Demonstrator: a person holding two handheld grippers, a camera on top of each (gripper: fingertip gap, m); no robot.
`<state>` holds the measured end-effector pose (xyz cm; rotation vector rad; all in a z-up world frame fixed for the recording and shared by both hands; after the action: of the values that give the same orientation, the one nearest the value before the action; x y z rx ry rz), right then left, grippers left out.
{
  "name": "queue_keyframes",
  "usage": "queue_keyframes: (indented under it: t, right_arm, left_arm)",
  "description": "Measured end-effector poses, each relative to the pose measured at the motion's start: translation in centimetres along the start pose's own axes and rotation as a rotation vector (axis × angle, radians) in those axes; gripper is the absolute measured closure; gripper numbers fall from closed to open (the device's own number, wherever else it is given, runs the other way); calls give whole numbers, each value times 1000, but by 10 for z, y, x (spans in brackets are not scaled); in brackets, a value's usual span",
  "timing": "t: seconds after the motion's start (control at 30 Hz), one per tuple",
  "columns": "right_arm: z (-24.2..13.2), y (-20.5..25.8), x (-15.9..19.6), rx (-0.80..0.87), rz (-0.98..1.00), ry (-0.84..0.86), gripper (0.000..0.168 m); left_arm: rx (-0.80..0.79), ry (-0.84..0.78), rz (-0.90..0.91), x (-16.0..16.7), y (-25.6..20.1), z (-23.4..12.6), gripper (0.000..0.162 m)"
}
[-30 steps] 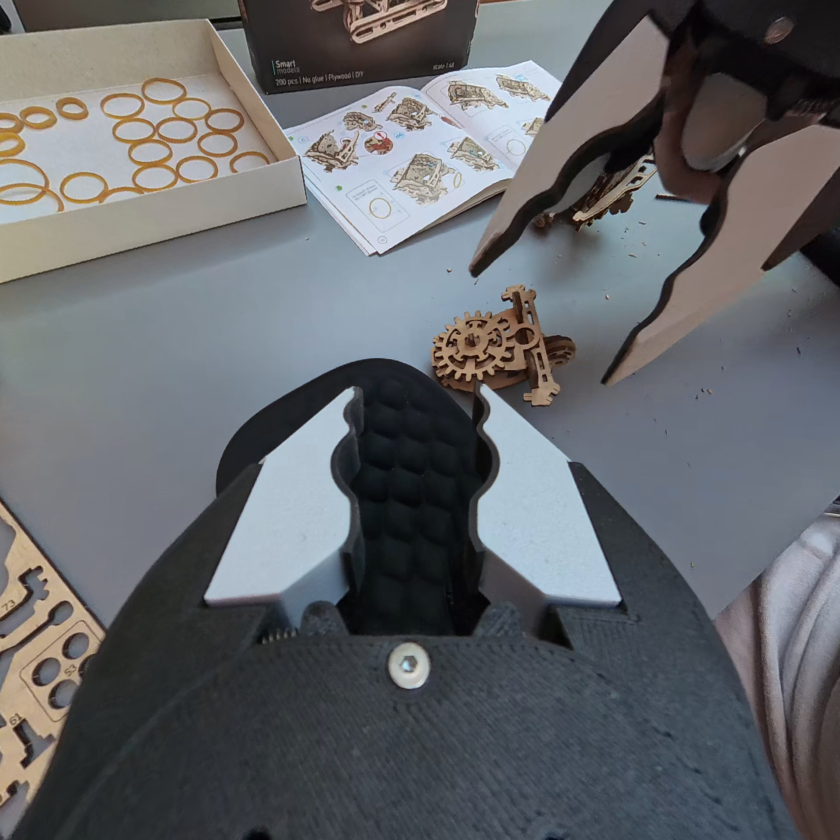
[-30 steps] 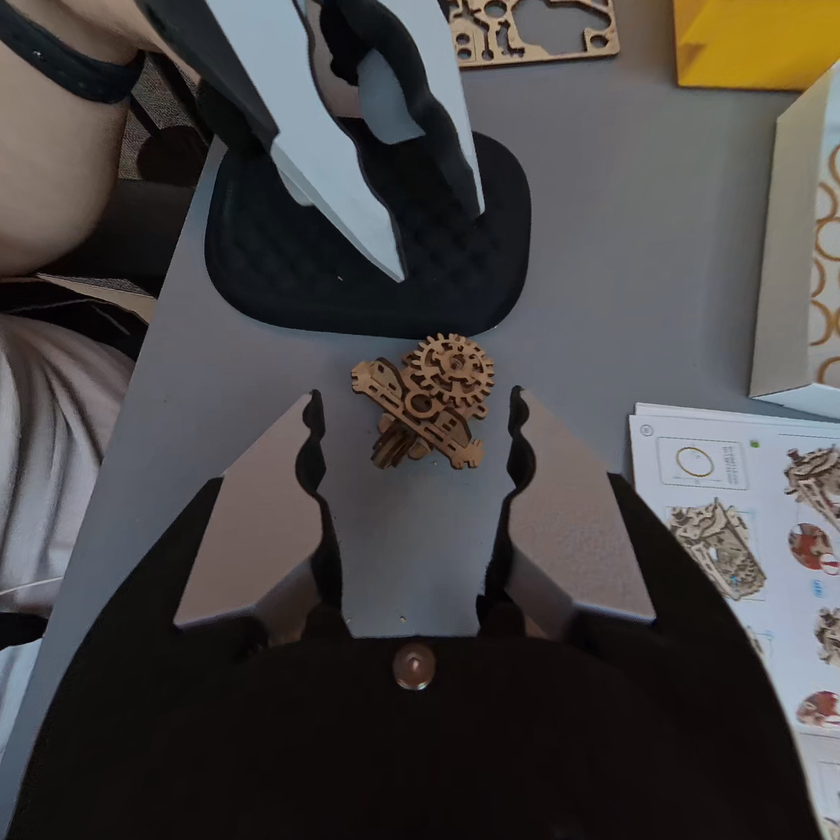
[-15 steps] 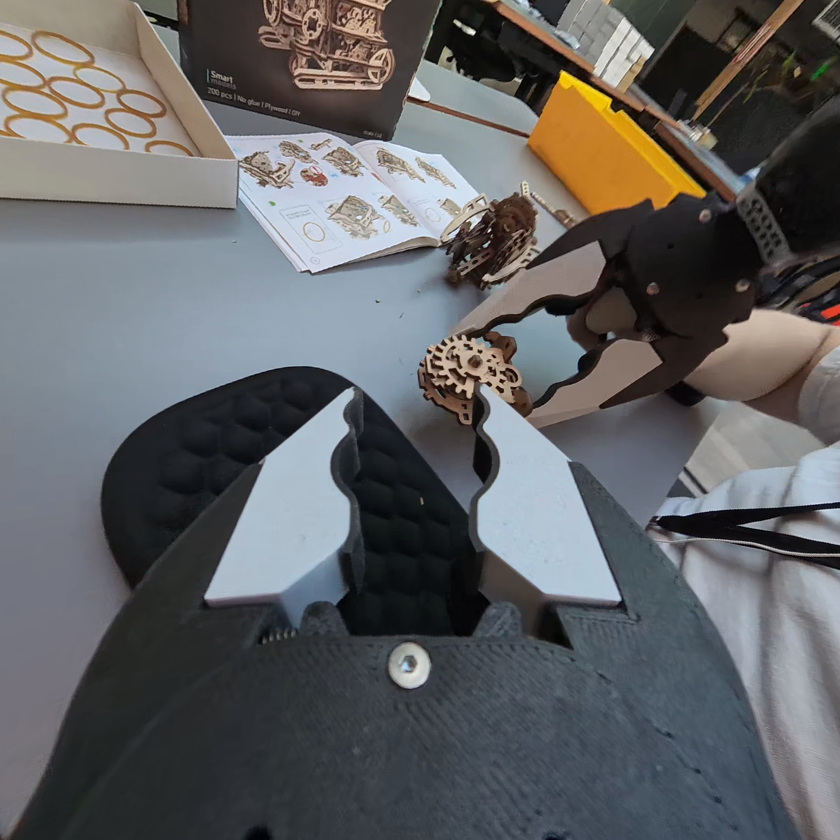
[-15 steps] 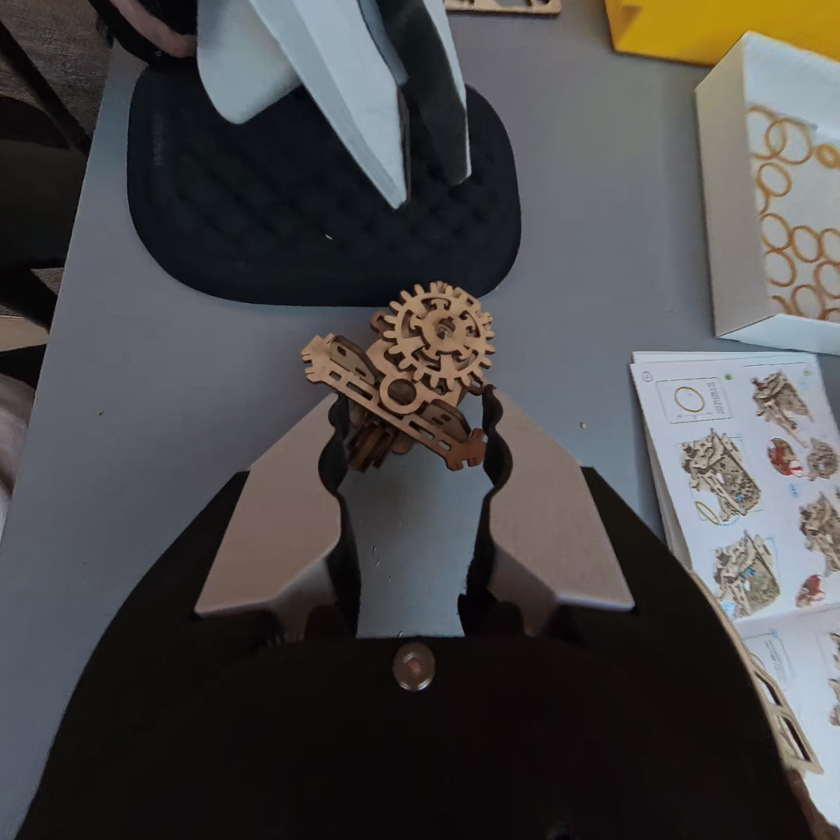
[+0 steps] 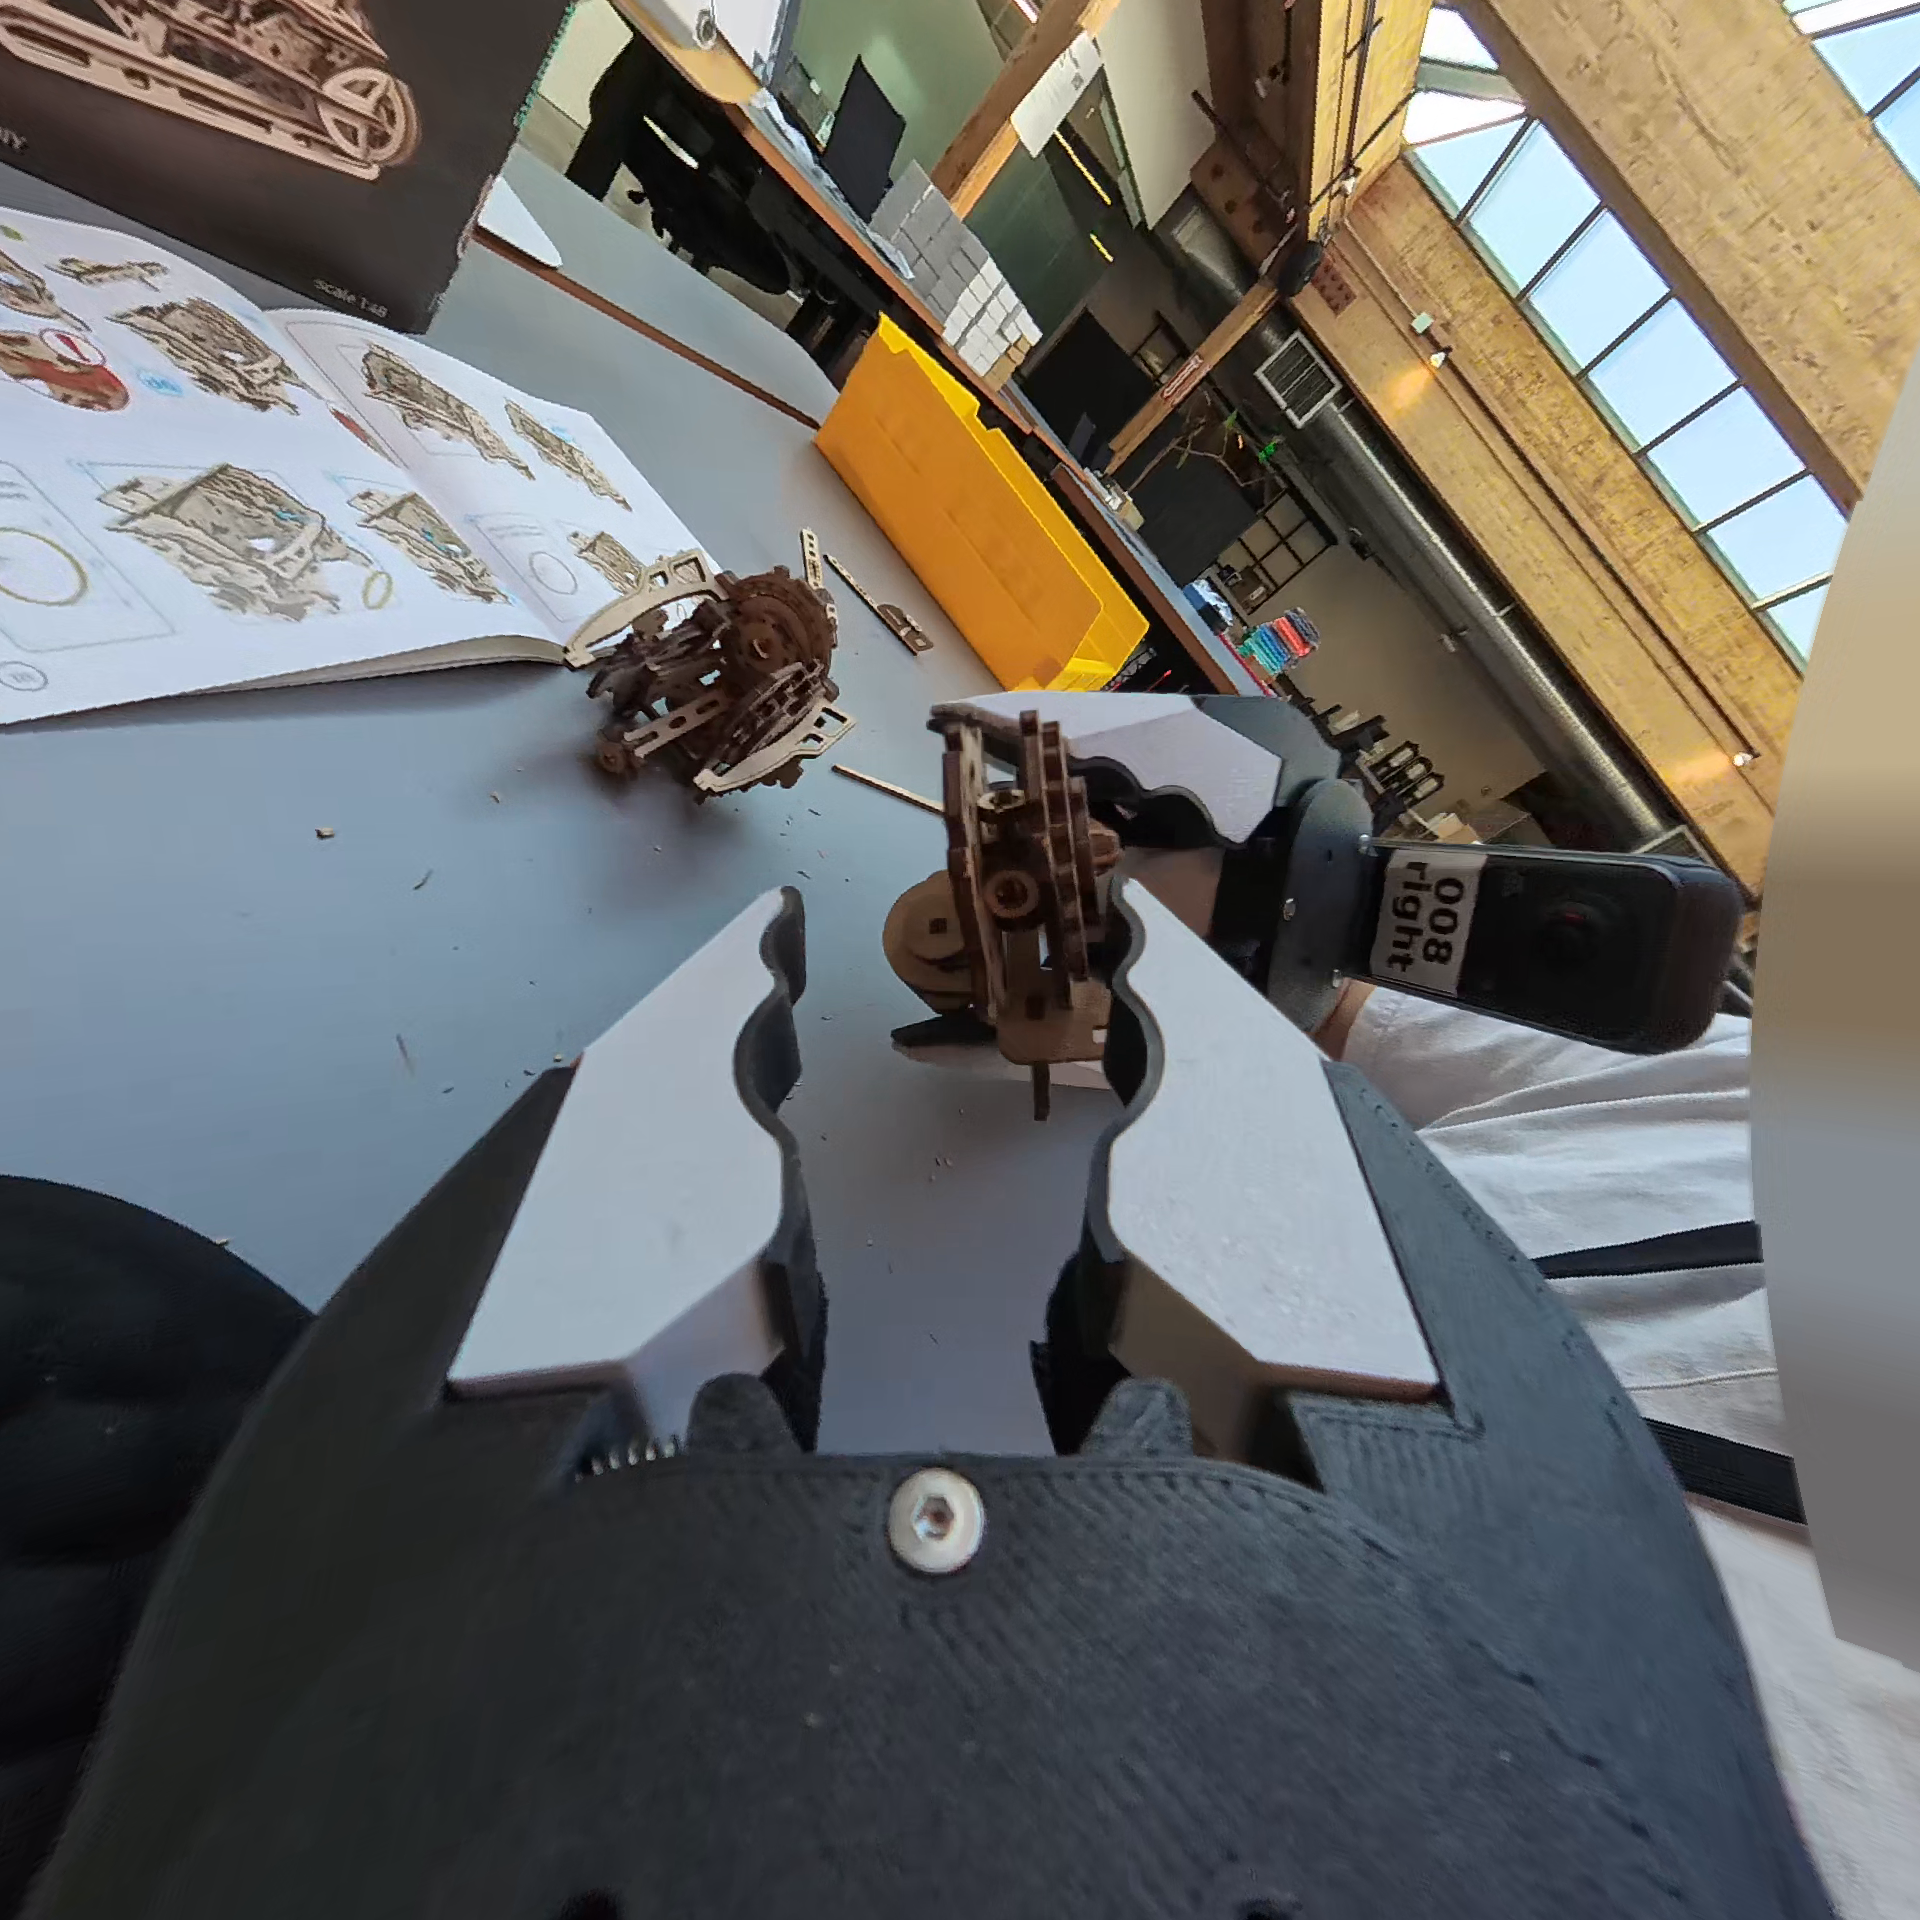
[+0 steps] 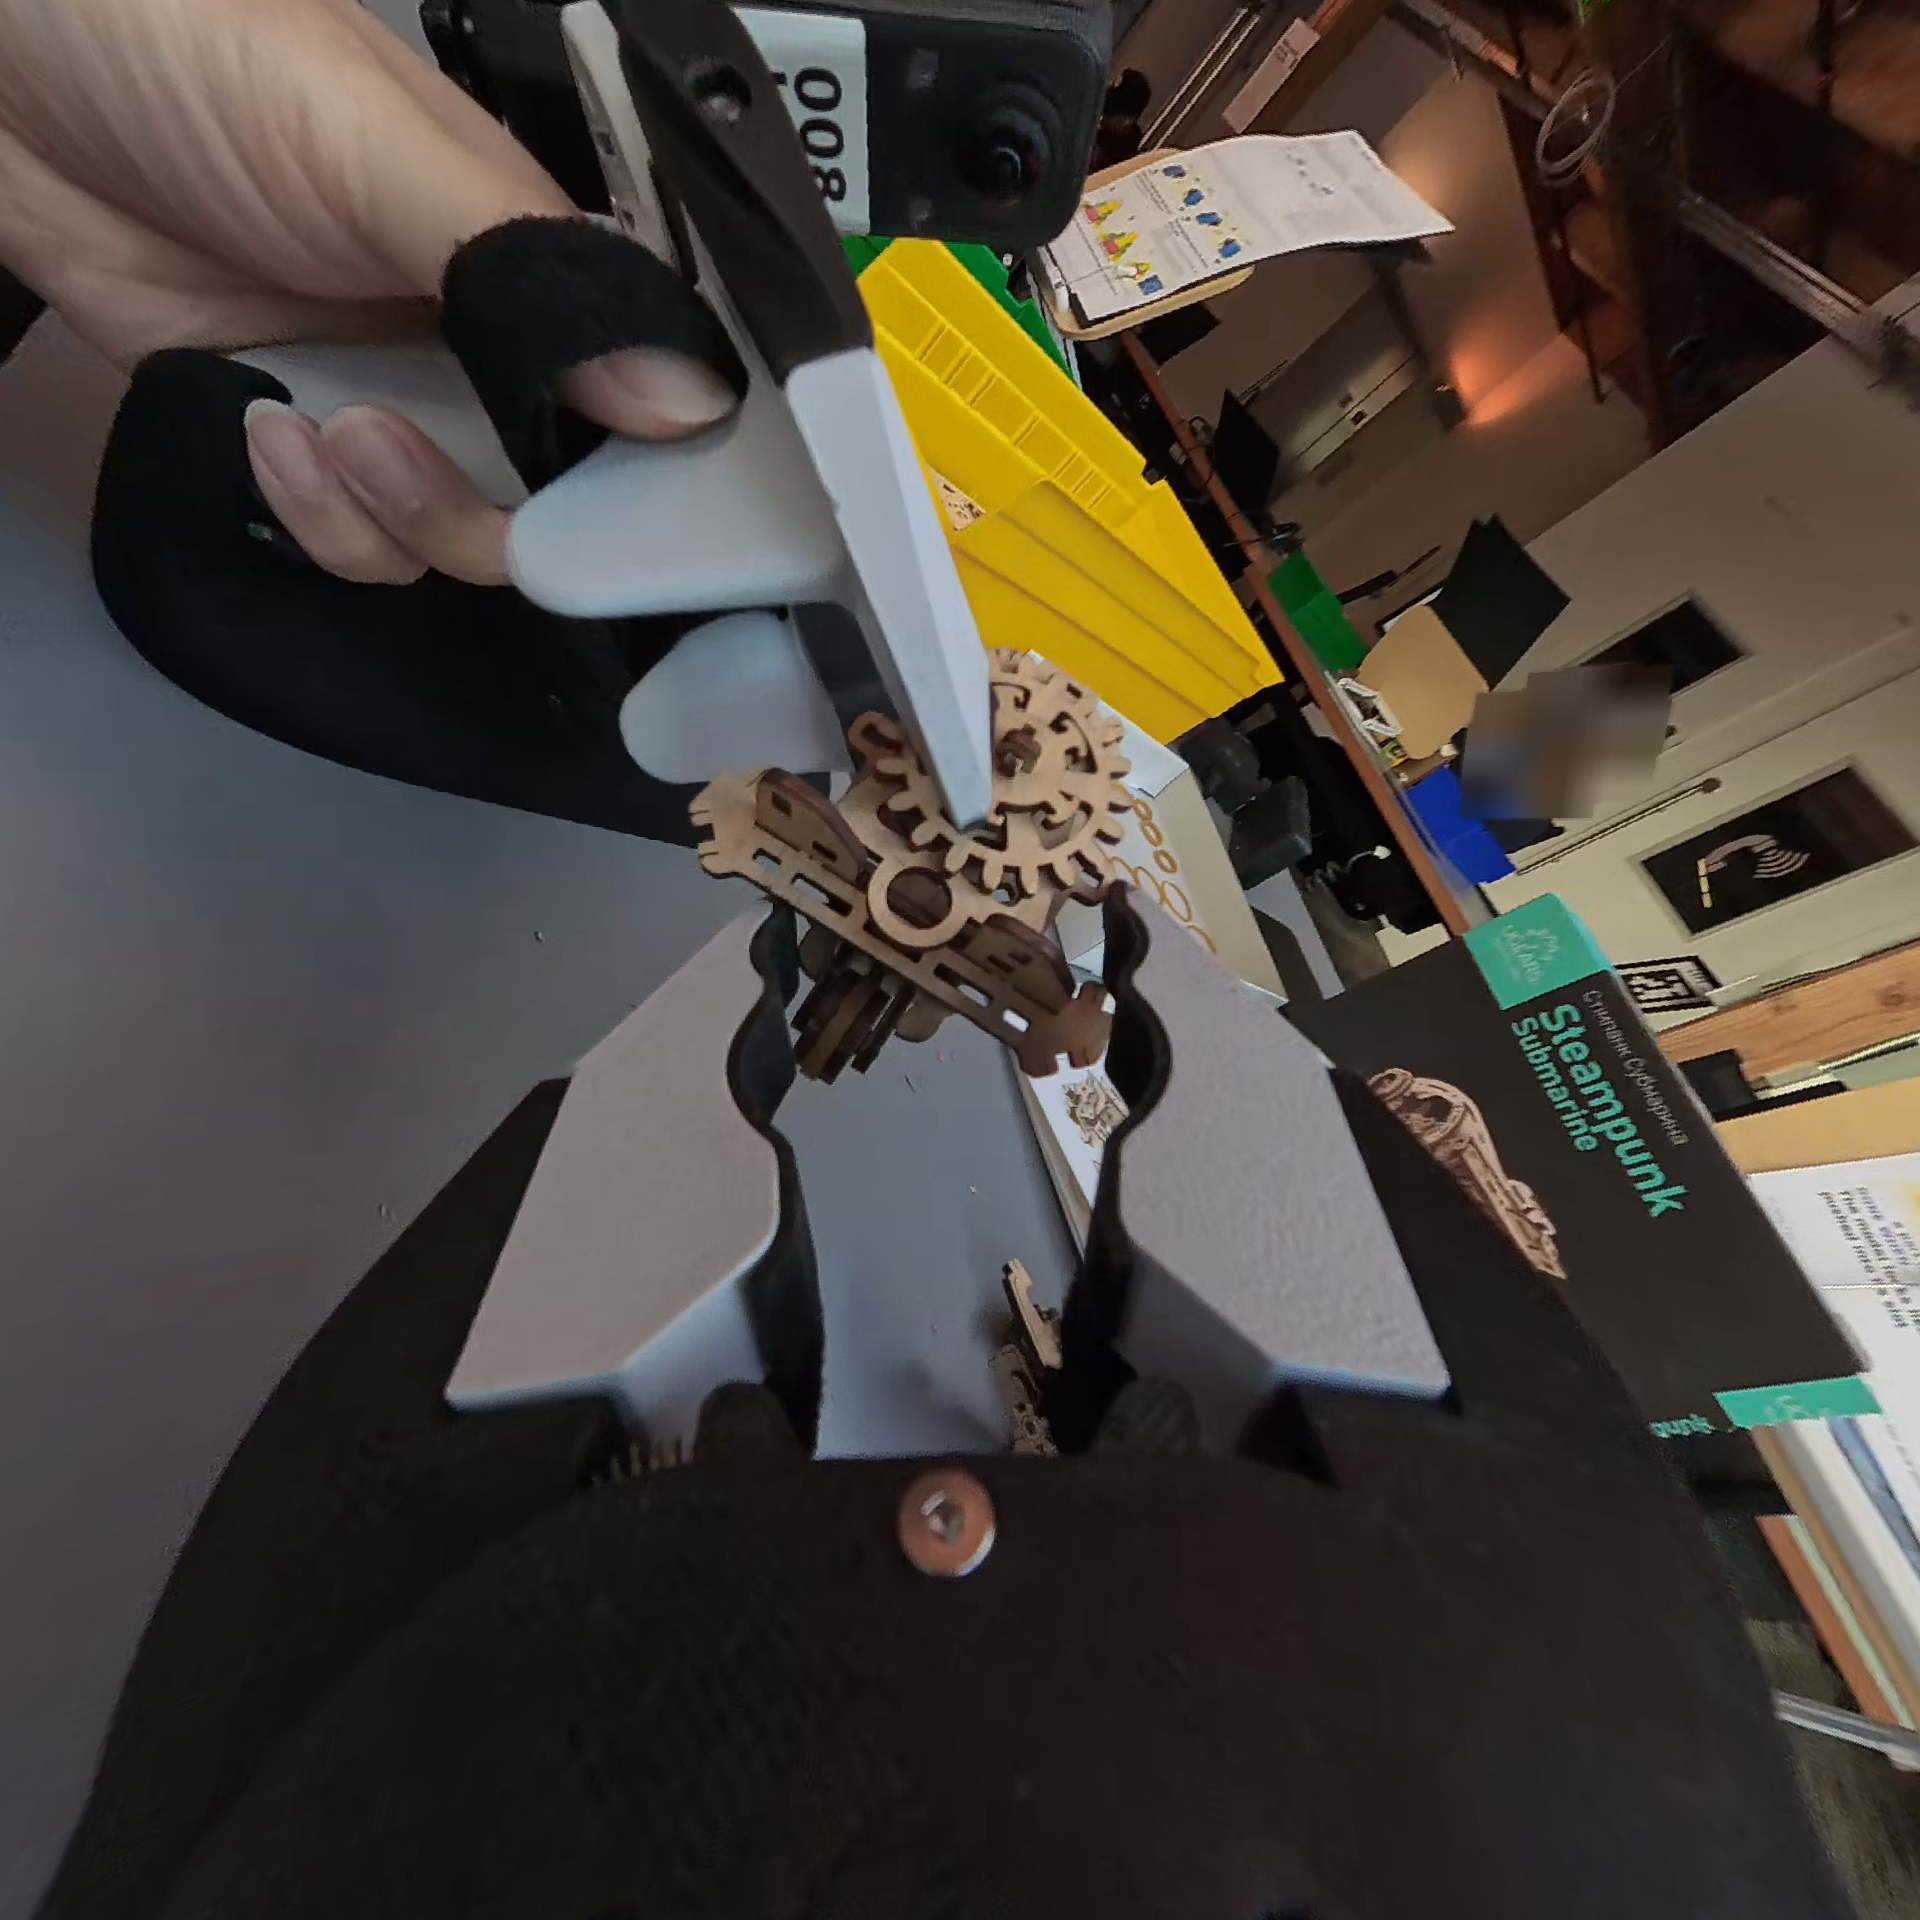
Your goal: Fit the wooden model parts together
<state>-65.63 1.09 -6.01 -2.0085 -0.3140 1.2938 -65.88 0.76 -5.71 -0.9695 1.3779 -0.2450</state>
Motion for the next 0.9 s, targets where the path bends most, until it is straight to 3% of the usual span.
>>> queue_keyframes:
  t: [0.03, 0.1, 0.27, 0.37, 0.57, 0.67, 0.73, 0.9]
  right_arm:
    - [-1, -1, 0, 16, -30, 10, 110]
    - [0, -1, 5, 27, -57, 42, 110]
    - [2, -2, 15, -1, -19, 76, 108]
    - [1, -10, 23, 0, 31, 107, 95]
    - [-37, -67, 37, 89, 167, 63, 91]
    - [-55, -78, 54, -129, 225, 66, 87]
    - [-66, -78, 80, -290, 221, 109, 75]
    - [-72, -80, 133, -454, 252, 177, 90]
  left_arm:
    - [-3, 7, 14, 2, 0, 4, 109]
    - [44, 14, 43, 3, -8, 7, 137]
    - [-62, 36, 117, 2, 4, 9, 138]
    - [-163, 56, 175, -2, 19, 5, 138]
    - [-344, 57, 303, -22, 50, -7, 138]
    - [-385, 53, 324, -34, 63, -4, 138]
    - [-370, 52, 302, -41, 66, 4, 139]
    - [-377, 53, 285, -58, 76, 26, 138]
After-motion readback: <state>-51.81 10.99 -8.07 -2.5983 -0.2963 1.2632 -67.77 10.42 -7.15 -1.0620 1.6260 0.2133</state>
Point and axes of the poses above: each gripper's, where its closed fingertips meet, z out along the fingers, x out of its underside, y = z × x across the jaws, the point moved 1 cm from there along -z, back along the fingers, and after that the axes turned 2 degrees about -x, right-handed, at the moved point
